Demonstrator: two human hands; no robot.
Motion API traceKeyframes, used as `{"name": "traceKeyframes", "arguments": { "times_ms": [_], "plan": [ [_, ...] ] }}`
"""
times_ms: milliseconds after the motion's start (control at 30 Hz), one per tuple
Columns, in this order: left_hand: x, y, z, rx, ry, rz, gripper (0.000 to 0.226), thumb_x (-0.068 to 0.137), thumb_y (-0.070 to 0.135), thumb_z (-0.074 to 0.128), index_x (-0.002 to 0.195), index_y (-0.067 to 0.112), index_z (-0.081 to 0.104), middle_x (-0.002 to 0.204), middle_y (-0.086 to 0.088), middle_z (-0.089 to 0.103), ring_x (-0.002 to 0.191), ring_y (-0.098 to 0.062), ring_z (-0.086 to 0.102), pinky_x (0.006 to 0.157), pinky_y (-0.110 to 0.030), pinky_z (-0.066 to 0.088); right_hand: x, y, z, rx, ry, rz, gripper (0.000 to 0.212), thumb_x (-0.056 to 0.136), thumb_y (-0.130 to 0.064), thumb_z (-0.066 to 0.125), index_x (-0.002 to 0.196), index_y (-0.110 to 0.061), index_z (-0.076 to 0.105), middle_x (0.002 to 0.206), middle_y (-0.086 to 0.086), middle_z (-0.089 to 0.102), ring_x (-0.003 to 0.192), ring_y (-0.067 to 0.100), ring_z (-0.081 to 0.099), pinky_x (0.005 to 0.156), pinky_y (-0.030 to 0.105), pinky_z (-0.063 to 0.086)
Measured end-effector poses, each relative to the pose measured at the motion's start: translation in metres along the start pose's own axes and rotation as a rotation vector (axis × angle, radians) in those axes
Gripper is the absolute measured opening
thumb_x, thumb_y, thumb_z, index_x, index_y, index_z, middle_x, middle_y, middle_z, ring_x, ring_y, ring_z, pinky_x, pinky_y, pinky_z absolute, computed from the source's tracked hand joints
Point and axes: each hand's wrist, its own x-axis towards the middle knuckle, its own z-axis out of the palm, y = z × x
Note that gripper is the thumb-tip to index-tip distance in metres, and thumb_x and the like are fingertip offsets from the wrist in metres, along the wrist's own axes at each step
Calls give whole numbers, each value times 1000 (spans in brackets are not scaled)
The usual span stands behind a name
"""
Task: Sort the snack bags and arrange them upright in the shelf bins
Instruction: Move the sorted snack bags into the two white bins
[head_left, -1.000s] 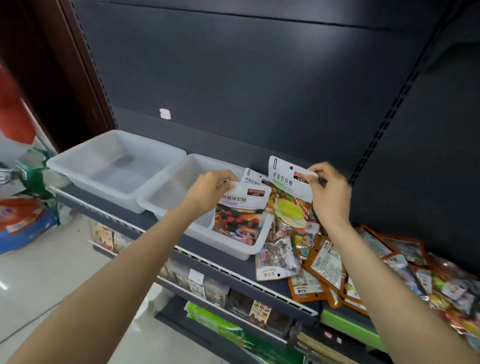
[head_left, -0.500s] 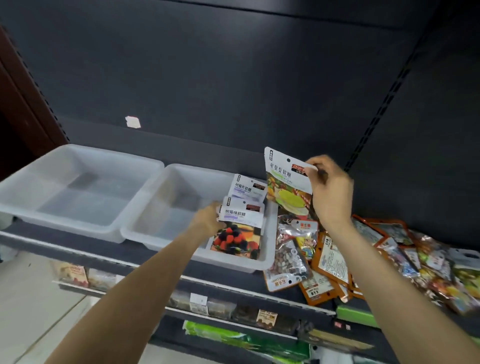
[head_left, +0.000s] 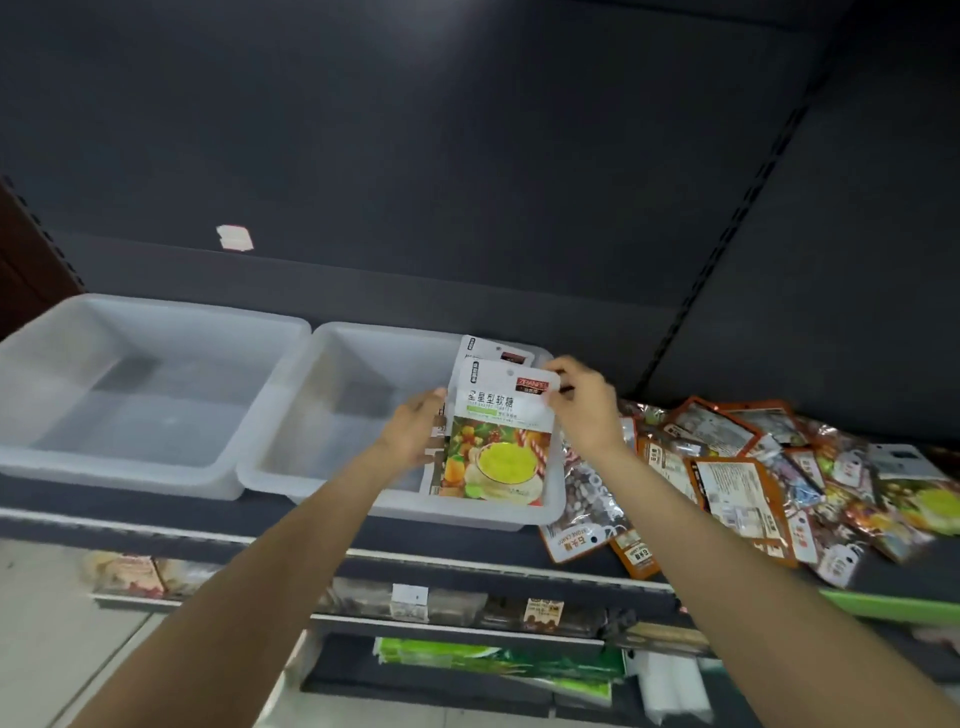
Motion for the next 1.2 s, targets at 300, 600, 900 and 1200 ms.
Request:
{"name": "traceKeyframes", "arguments": {
  "times_ms": [300, 600, 900, 1200],
  "plan": [
    [-12, 3, 6, 681, 207, 288, 49, 93, 18, 57, 137, 13, 37, 130, -14, 52, 118, -32, 51, 91, -39, 43, -10, 9, 19, -361, -292, 94, 83, 87, -14, 66, 151, -19, 13, 138, 18, 39, 130, 32, 39, 106, 39, 35],
    [-43, 25, 74, 1002, 154, 696, 37, 95, 25, 50, 131, 20, 44, 123, -3, 58, 108, -25, 57, 82, -39, 47, -84, 36, -57, -467, 100, 10, 42, 93, -13, 54, 135, -16, 46, 130, 7, 48, 121, 25, 46, 96, 38, 45],
    [-74, 43, 256, 1018, -96, 803, 28, 95, 29, 46, 122, 22, 51, 112, -2, 65, 102, -26, 61, 74, -36, 50, -141, 140, -186, -572, 134, 259, 31, 97, -22, 48, 126, -15, 57, 126, 7, 52, 101, 27, 58, 78, 38, 51],
    [-81, 36, 503, 1081, -269, 724, 33, 96, 28, 48, 125, 14, 49, 123, -10, 56, 111, -30, 54, 82, -41, 50, -154, 314, -353, -548, 78, 410, 36, 96, -20, 50, 131, -13, 51, 130, 11, 49, 125, 29, 43, 94, 41, 46]
  ]
}}
